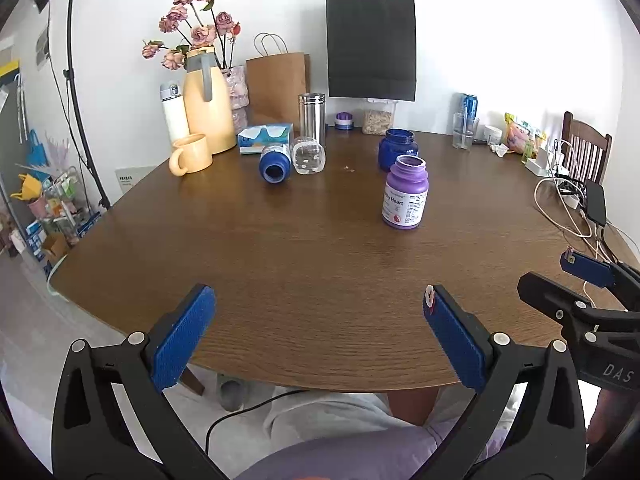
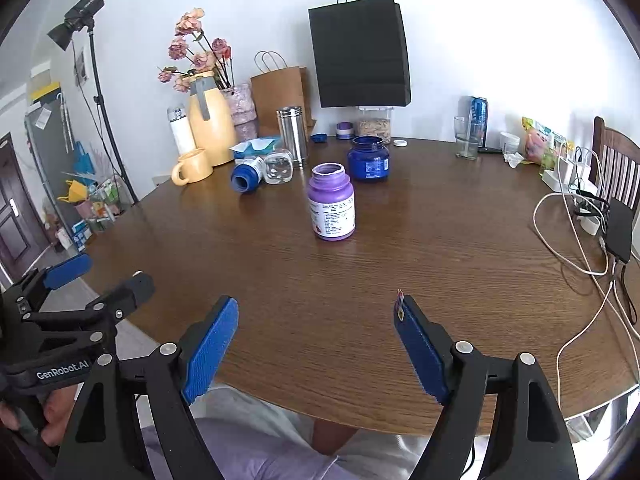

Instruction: Flip cup upright

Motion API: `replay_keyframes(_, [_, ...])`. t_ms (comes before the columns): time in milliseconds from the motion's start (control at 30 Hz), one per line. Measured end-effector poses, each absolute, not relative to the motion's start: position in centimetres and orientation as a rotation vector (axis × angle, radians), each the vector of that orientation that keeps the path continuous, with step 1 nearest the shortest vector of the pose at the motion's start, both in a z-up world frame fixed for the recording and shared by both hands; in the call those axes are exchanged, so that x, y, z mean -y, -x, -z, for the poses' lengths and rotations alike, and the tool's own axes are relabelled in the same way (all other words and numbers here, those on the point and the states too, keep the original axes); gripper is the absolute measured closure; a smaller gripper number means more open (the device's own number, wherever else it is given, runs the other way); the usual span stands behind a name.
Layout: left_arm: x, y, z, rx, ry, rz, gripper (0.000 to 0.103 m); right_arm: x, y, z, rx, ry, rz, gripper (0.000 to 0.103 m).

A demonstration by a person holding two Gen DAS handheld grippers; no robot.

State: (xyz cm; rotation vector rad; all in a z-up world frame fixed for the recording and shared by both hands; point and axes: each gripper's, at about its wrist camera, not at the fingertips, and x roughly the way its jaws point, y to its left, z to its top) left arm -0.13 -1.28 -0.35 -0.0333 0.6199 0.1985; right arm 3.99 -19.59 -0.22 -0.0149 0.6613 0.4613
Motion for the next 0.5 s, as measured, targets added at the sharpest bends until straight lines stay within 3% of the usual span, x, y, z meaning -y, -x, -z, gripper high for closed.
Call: replay_keyframes(500, [1.27, 0.3, 0.16, -0.613, 0.031, -0.207, 0.0, 19.74, -3.51, -0.23, -0.638, 0.017, -0.447, 0.019])
